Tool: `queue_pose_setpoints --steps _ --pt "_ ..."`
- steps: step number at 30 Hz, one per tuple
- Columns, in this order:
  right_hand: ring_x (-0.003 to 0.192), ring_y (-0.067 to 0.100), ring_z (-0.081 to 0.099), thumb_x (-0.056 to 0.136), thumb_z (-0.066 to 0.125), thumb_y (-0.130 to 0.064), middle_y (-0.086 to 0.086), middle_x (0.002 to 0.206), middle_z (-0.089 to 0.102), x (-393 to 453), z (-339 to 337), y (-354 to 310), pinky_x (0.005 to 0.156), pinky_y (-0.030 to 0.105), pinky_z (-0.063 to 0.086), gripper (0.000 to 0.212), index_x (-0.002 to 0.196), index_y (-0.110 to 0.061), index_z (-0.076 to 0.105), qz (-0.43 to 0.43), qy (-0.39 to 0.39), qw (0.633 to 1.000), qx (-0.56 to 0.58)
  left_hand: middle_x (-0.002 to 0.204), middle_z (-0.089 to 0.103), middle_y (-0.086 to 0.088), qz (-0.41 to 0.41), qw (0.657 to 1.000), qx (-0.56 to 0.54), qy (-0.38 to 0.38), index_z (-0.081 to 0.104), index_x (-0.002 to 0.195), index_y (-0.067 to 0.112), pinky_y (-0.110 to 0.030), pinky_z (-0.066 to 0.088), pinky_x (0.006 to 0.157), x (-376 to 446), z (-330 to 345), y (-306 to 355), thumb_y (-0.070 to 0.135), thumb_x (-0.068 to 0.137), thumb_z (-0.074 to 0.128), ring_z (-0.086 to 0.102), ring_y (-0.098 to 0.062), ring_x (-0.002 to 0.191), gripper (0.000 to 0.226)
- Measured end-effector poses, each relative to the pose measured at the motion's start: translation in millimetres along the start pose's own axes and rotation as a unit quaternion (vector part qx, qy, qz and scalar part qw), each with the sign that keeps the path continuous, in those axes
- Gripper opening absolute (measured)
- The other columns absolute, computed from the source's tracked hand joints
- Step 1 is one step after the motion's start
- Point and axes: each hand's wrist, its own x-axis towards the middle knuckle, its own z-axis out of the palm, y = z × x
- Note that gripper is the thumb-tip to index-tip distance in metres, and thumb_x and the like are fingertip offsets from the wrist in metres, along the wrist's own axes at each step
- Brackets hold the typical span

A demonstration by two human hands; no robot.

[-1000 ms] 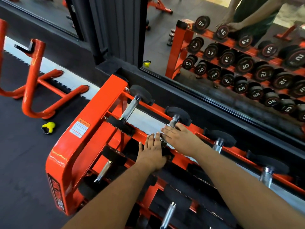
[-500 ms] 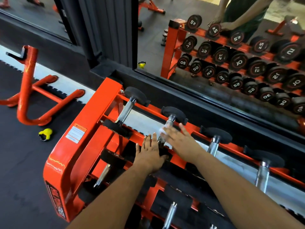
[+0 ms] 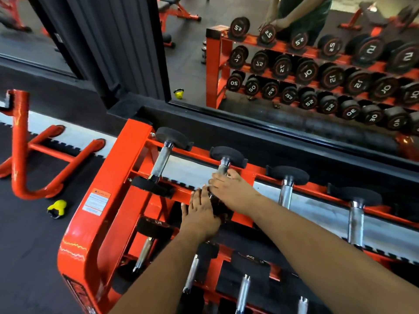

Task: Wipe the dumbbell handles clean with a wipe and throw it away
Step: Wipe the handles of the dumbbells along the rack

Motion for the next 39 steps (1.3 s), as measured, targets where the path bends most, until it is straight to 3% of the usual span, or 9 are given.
queue_pose_setpoints --steps 3,7,10,17,21,25,30,35,39 --pt "0.146 0.016 0.037 0.094 0.057 -0.022 -0.007 0.153 0.047 -25 14 7 0.109 0.043 0.038 0.045 0.139 -0.031 0.054 -0.061 0.01 0.995 0.077 0.17 -0.014 -0.006 0.006 1.0 -0.008 0.002 -0.017 0.16 0.021 -0.053 -0.008 0.125 0 1 -2 0.054 0.097 0.05 -0.016 -0.021 0.156 0.098" --pt "0.149 0.014 0.031 0.099 0.039 -0.021 -0.009 0.16 0.036 -39 27 8 0.114 0.044 0.035 0.053 0.15 -0.034 0.037 -0.02 0.033 0.994 0.098 0.171 -0.012 -0.004 0.015 1.0 -0.011 0.017 -0.014 0.161 0.021 -0.055 -0.006 0.125 2 5 -5 0.059 0.096 0.052 -0.015 -0.019 0.156 0.1" --pt "0.147 0.013 0.034 0.097 0.039 -0.023 -0.01 0.157 0.041 -34 25 0 0.114 0.045 0.037 0.053 0.149 -0.033 0.044 0.04 0.04 0.991 0.123 0.171 -0.01 -0.005 0.017 1.0 -0.003 0.019 -0.014 0.161 0.019 -0.056 -0.005 0.125 3 5 -5 0.056 0.096 0.054 -0.014 -0.02 0.157 0.101" --pt "0.138 0.015 0.049 0.093 0.034 -0.021 -0.006 0.148 0.053 -59 21 10 0.108 0.037 0.047 0.052 0.137 -0.028 0.062 -0.019 0.005 0.992 0.122 0.17 -0.012 -0.01 0.02 1.0 0.007 0.022 -0.015 0.161 0.019 -0.056 -0.004 0.125 -1 4 -3 0.059 0.098 0.051 -0.01 -0.025 0.157 0.1" --pt "0.139 0.015 0.048 0.096 0.049 -0.009 -0.005 0.15 0.05 -88 15 17 0.11 0.037 0.046 0.052 0.144 -0.026 0.054 0.065 0.025 0.975 0.209 0.17 -0.012 -0.014 0.018 0.999 0.018 0.027 -0.017 0.16 0.018 -0.057 -0.004 0.125 -7 2 0 0.062 0.098 0.048 -0.01 -0.027 0.157 0.1" --pt "0.143 -0.001 0.031 0.105 0.037 -0.023 -0.016 0.156 0.039 -129 -1 29 0.112 0.015 0.025 0.046 0.147 -0.037 0.048 0.152 0.036 0.955 0.253 0.169 -0.014 -0.013 0.014 0.998 -0.001 0.063 -0.015 0.161 0.017 -0.057 -0.005 0.125 -19 10 8 0.064 0.097 0.048 -0.014 -0.029 0.156 0.101" --pt "0.137 0.01 0.049 0.095 0.051 -0.015 -0.008 0.15 0.051 -186 7 57 0.107 0.025 0.04 0.048 0.141 -0.03 0.059 0.23 0.072 0.942 0.233 0.168 -0.018 -0.017 0.055 0.99 0.034 0.129 -0.008 0.162 0.015 -0.049 -0.01 0.125 -51 50 50 0.068 0.098 0.041 -0.023 -0.033 0.153 0.096" --pt "0.13 0.022 0.058 0.09 0.035 -0.019 0.0 0.14 0.062 -217 32 70 0.103 0.04 0.048 0.053 0.133 -0.025 0.064 0.119 0.031 0.979 0.163 0.168 -0.018 -0.014 0.068 0.993 0.045 0.081 -0.007 0.163 0.015 -0.047 -0.009 0.124 -65 98 108 0.074 0.095 0.037 -0.019 -0.027 0.155 0.099" --pt "0.152 0.013 0.022 0.102 0.03 -0.02 -0.009 0.163 0.029 -219 37 75 0.123 0.046 0.021 0.054 0.154 -0.032 0.037 0.021 -0.061 0.986 0.153 0.171 -0.006 -0.012 0.022 0.999 0.016 0.043 -0.003 0.163 0.012 -0.046 -0.003 0.125 -58 122 134 0.075 0.093 0.042 -0.006 -0.025 0.158 0.104"
